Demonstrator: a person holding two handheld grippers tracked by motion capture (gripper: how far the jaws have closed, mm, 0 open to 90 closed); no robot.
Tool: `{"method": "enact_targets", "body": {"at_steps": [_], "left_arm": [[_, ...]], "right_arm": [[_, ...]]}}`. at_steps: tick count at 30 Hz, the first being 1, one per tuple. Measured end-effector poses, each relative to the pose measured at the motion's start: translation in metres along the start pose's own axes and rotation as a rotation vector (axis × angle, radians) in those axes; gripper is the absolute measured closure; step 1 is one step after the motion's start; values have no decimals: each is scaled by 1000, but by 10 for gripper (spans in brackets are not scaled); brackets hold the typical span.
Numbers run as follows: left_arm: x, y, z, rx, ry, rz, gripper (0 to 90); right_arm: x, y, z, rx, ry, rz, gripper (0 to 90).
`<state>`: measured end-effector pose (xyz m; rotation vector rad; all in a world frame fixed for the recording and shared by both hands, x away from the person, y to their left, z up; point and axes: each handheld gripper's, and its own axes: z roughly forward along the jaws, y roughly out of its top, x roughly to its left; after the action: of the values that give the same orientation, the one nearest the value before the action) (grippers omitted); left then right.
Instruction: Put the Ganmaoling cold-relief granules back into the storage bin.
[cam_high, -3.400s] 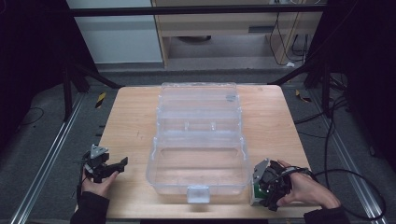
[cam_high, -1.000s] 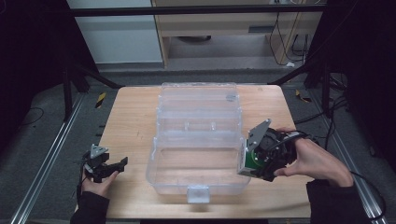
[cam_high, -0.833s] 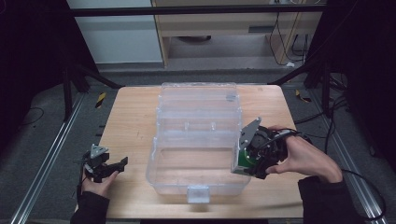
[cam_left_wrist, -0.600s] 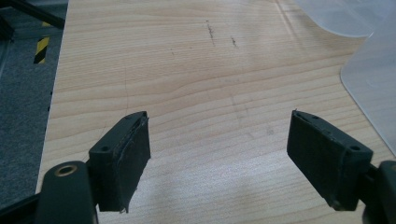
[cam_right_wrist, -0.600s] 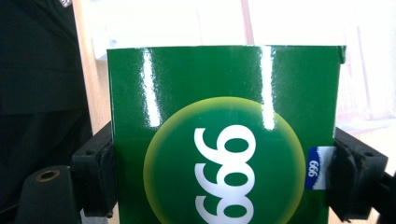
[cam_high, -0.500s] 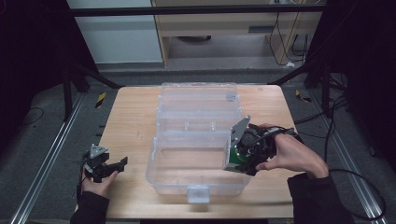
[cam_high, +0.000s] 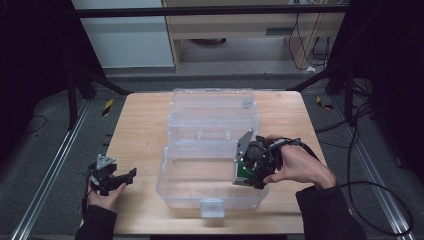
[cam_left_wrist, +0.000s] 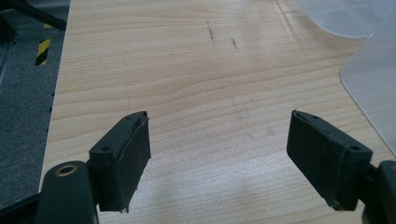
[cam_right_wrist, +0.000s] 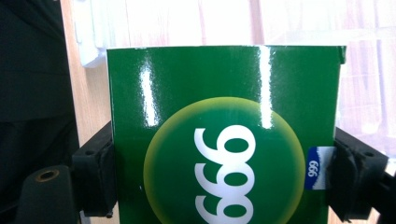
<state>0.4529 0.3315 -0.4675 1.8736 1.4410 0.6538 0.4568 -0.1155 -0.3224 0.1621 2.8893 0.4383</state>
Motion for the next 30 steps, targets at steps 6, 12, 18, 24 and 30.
{"method": "enact_targets", "body": {"at_steps": [6,12,18,24,30], "left_arm": [[0,0,0,-1,0,-1,208],[0,0,0,-1,1,0,208],[0,0,0,-2,1,0,208],[0,0,0,-1,1,1,208],[1,0,0,-1,2,1,208]], "right_arm": [[2,4,10,26,0,-13,159],[2,-1,20,38,19,3,159],[3,-4,32,51,30,0,159],[4,-6,39,57,37,1,158],[5,-9,49,61,57,15,157]]}}
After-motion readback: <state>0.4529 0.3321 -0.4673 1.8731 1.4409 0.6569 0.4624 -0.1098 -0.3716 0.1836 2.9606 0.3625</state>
